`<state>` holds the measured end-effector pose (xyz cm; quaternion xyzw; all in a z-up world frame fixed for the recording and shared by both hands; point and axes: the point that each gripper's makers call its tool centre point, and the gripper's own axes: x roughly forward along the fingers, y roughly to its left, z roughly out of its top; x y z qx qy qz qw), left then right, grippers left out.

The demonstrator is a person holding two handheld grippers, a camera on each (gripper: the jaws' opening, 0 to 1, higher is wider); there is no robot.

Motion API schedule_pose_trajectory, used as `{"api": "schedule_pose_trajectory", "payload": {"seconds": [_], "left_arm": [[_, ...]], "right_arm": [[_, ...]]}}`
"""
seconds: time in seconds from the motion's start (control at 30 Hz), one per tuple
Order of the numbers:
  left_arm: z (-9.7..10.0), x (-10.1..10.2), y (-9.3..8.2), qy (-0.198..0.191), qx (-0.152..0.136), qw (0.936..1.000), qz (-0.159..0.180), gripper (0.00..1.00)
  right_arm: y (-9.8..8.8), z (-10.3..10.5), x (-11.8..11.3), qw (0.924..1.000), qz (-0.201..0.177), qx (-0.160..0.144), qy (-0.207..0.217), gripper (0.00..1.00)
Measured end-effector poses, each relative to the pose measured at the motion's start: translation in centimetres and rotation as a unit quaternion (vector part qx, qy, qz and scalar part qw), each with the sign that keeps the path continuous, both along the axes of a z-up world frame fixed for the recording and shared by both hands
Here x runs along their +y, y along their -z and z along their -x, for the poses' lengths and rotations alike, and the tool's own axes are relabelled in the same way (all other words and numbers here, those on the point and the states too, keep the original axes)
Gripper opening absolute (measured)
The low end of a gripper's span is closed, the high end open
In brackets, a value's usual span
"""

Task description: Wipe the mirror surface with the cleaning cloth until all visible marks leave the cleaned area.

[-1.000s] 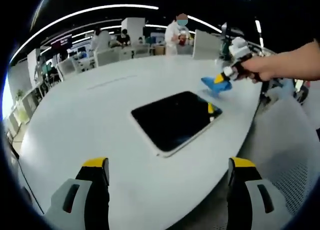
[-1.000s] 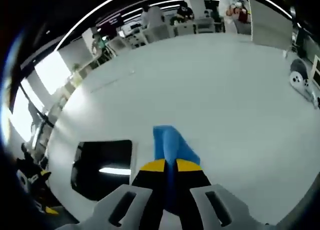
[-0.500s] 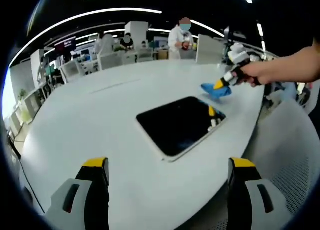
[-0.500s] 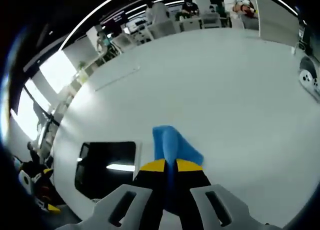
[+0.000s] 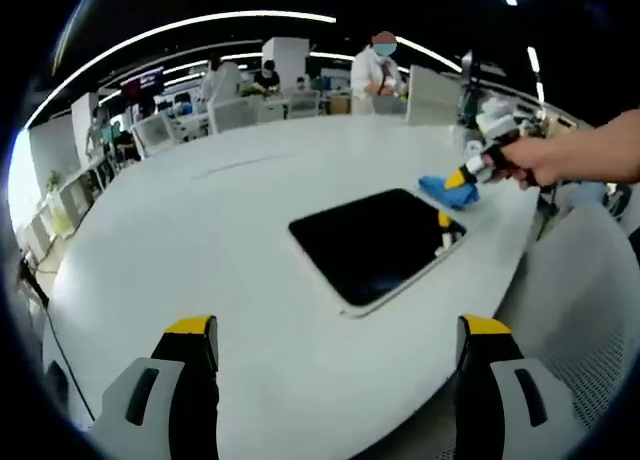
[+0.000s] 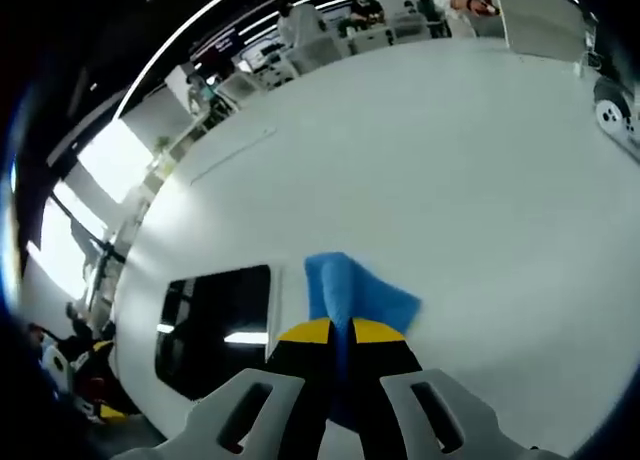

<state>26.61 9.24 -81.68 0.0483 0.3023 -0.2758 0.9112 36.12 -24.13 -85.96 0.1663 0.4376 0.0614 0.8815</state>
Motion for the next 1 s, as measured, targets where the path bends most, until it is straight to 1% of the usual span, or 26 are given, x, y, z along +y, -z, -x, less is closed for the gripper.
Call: {"api": "schedule_pose_trajectory", "payload": {"seconds": [0.03, 0.1, 0.13, 0.17, 0.2, 0.23, 0.27, 0.3, 0.4, 0.5, 0.6, 0.7, 0.83, 0.9, 1.0], "left_arm": [[0.1, -0.2, 0.0, -0.004, 0.008, 0.9998, 0.018, 0.99], [0.2, -0.2, 0.0, 0.007, 0.003, 0.9999, 0.008, 0.99], [0.2, -0.3, -0.3, 0.011, -0.006, 0.9999, 0.003, 0.99], [0.2, -0.3, -0.3, 0.011, -0.006, 0.9999, 0.004, 0.99], [0.2, -0.3, -0.2, 0.011, -0.004, 0.9999, 0.004, 0.99], [0.2, -0.2, 0.1, 0.009, 0.003, 0.9999, 0.003, 0.99], [0.2, -0.2, 0.2, 0.008, 0.007, 0.9999, 0.009, 0.99], [0.2, -0.4, 0.1, 0.009, 0.008, 0.9998, 0.016, 0.99], [0.4, -0.7, 0.0, 0.019, 0.004, 0.9998, 0.008, 0.99], [0.4, -0.5, 0.1, 0.014, 0.007, 0.9998, 0.009, 0.99], [0.4, -0.5, 0.2, 0.013, 0.01, 0.9998, 0.011, 0.99], [0.5, -0.7, 0.2, 0.022, 0.008, 0.9997, 0.006, 0.99], [0.4, -0.6, 0.2, 0.017, 0.01, 0.9998, 0.009, 0.99], [0.5, -0.7, 0.1, 0.019, 0.009, 0.9997, 0.01, 0.99], [0.5, -0.8, 0.2, 0.022, 0.009, 0.9997, 0.011, 0.99]], "right_arm": [[-0.1, -0.3, 0.4, 1.0, -0.005, -0.003, -0.005, 0.01], [-0.3, -1.1, 0.4, 0.9999, 0.0, -0.011, -0.007, 0.01], [-0.4, -1.6, 0.6, 0.9999, -0.006, -0.015, -0.007, 0.01], [-0.4, -1.6, 1.2, 0.9997, -0.021, -0.008, -0.004, 0.01], [-0.5, -1.6, 2.0, 0.9995, -0.031, -0.001, -0.005, 0.01], [-0.6, -1.8, 2.4, 0.9995, -0.028, -0.002, -0.011, 0.01], [-0.7, -1.9, 3.1, 0.9994, -0.02, -0.005, -0.027, 0.01], [-0.7, -2.0, 3.3, 0.9994, -0.018, -0.006, -0.029, 0.01], [-0.9, -2.8, 4.9, 0.999, -0.029, -0.004, -0.033, 0.01], [-0.9, -3.4, 5.8, 0.9988, -0.029, -0.002, -0.04, 0.01], [-0.2, -3.9, 6.2, 0.9987, -0.022, 0.008, -0.045, 0.01], [0.2, -3.9, 6.3, 0.9985, -0.033, 0.02, -0.038, 0.01], [0.5, -3.9, 6.1, 0.9984, -0.037, 0.025, -0.035, 0.01], [0.4, -3.8, 6.3, 0.9978, -0.049, 0.029, -0.034, 0.01], [-0.6, -3.8, 7.3, 0.9943, -0.102, 0.028, -0.011, 0.01]]}}
